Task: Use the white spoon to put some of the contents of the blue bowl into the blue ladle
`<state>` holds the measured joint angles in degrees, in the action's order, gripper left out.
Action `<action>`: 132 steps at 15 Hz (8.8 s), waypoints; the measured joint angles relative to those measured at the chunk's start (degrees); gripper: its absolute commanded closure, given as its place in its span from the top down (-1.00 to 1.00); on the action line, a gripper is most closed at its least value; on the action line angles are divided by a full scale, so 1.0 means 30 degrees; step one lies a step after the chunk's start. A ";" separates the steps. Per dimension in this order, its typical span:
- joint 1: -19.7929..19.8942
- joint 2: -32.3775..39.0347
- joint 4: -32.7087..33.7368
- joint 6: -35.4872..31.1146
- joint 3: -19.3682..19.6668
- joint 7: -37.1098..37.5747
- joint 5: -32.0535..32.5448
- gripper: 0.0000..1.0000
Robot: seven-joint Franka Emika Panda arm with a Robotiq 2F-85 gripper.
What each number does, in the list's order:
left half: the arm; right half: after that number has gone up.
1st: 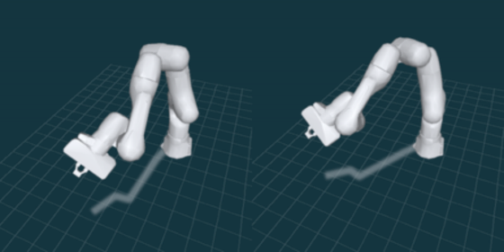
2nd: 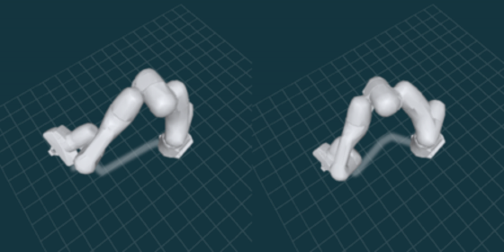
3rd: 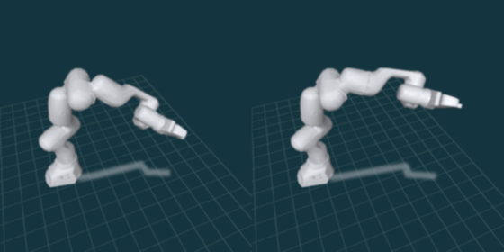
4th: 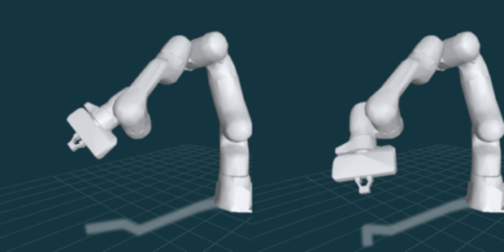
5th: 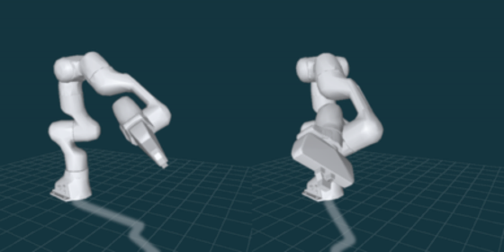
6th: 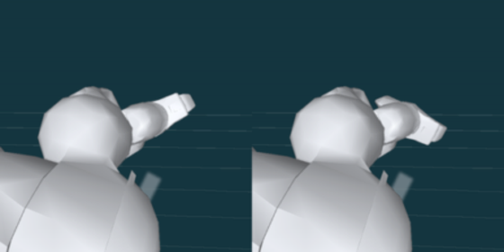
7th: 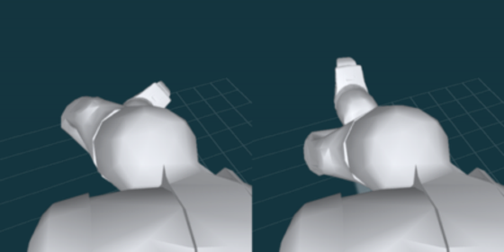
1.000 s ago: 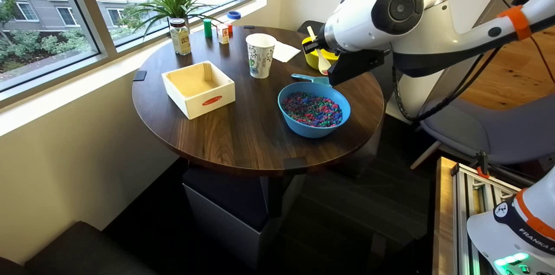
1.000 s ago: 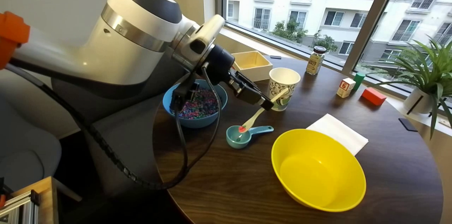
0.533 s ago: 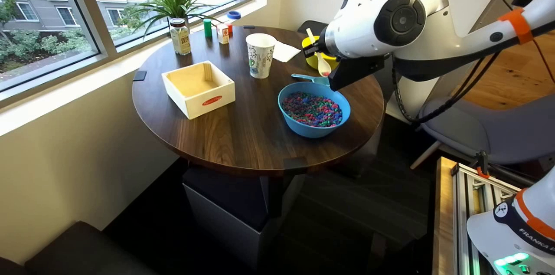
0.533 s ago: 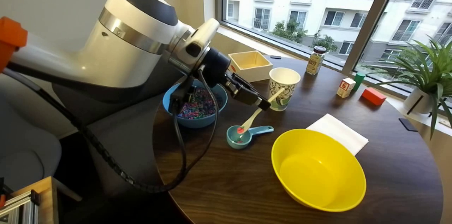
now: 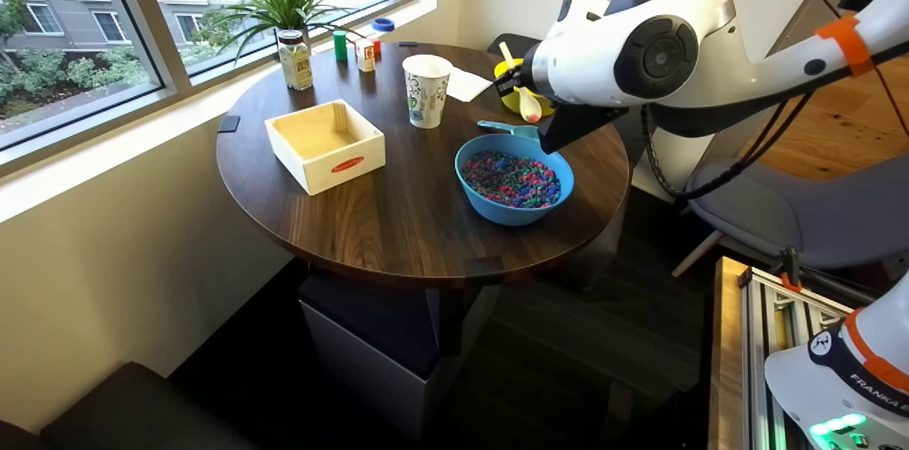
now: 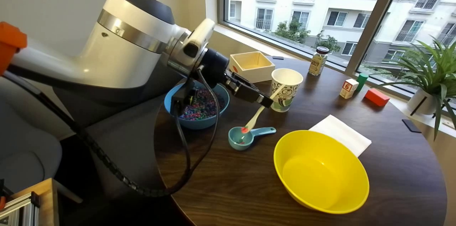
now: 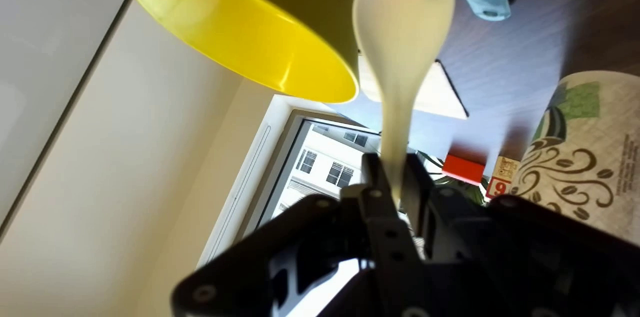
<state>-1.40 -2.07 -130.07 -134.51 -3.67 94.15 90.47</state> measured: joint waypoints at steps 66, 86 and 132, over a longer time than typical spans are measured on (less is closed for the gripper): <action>-0.4207 0.0798 -0.1083 0.7985 -0.3754 0.5013 -0.0141 -0.93; -0.4240 0.1787 0.0056 0.8347 -0.3729 0.5725 -0.2255 -0.93; -0.2788 0.1386 0.2889 0.4234 -0.1935 0.5845 -1.1321 -0.93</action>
<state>-9.76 2.09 -121.40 -121.81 -9.48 111.69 56.51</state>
